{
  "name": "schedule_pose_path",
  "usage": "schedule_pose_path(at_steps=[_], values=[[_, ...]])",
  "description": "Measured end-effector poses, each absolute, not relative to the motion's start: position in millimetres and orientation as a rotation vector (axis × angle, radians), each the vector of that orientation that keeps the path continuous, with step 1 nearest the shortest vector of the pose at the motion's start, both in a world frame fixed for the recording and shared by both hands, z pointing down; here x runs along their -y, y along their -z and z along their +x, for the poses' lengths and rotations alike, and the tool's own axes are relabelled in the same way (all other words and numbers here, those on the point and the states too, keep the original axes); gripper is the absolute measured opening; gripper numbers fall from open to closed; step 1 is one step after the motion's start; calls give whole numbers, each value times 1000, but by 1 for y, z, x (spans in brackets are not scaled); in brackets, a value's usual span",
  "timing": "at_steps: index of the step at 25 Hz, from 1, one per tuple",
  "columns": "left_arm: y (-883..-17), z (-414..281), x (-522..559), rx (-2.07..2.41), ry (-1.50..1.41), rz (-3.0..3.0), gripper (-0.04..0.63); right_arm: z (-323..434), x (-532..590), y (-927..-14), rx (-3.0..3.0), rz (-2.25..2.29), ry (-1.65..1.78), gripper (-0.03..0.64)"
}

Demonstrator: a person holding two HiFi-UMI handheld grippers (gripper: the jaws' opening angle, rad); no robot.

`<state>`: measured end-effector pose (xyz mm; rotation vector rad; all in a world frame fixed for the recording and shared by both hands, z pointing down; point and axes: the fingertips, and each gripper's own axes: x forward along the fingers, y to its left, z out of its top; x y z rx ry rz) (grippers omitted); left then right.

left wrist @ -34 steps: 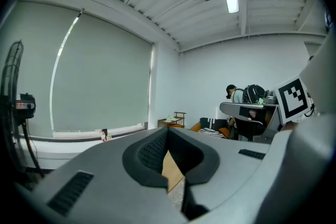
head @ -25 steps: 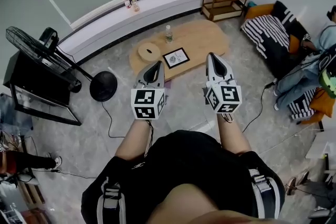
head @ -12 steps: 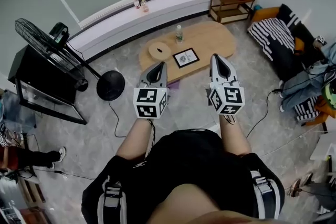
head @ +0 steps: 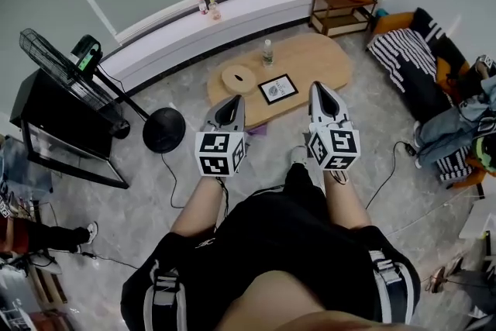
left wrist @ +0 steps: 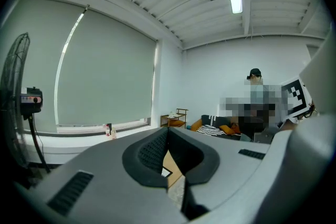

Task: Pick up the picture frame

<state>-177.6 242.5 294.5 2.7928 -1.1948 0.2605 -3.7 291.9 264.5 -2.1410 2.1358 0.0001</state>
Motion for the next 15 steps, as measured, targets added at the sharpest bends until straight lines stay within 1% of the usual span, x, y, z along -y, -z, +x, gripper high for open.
schedule_pose_path(at_steps=[7,15], values=[[-307,-122,-157,1235,-278,2779,21,56,-198,-281,-2158,-2114,28,17],[-313,-31,-42,1298,-339,2743,21,144,-68,-286,-2232,-2049,67,17]])
